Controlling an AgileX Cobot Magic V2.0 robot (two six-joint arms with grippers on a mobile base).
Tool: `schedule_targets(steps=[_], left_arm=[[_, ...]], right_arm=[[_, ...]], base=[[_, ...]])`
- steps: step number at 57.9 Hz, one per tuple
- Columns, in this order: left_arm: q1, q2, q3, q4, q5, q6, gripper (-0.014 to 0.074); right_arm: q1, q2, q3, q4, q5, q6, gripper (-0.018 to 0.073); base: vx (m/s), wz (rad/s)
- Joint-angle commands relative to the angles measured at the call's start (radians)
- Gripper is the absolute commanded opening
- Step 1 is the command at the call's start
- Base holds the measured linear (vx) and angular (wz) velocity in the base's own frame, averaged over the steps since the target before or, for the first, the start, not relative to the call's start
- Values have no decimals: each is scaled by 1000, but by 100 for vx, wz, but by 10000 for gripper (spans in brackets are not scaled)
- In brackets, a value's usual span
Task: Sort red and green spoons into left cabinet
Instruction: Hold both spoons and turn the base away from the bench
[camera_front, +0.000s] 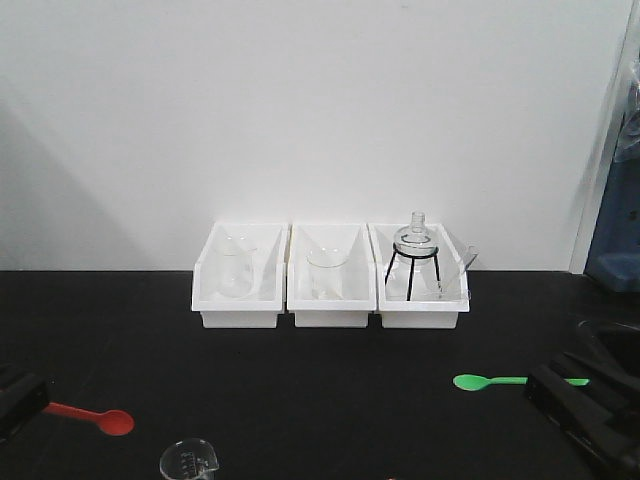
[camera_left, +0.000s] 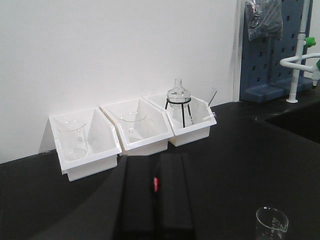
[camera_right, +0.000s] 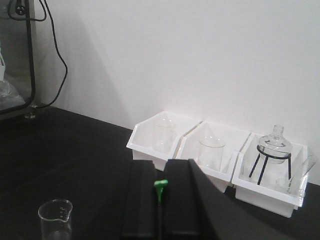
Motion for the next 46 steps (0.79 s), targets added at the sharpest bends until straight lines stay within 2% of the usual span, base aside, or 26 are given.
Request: schedule_targets(steps=[1,46], left_arm=[[-4,-4,-36,-1,-75,-5,0],[-4,2,-36,-1,-75,-5,0]], right_arm=[[3,-6,-36,-10,-89,-13,-1],[3,-6,-36,-10,-89,-13,-1]], base=[[0,0],[-3,-1]])
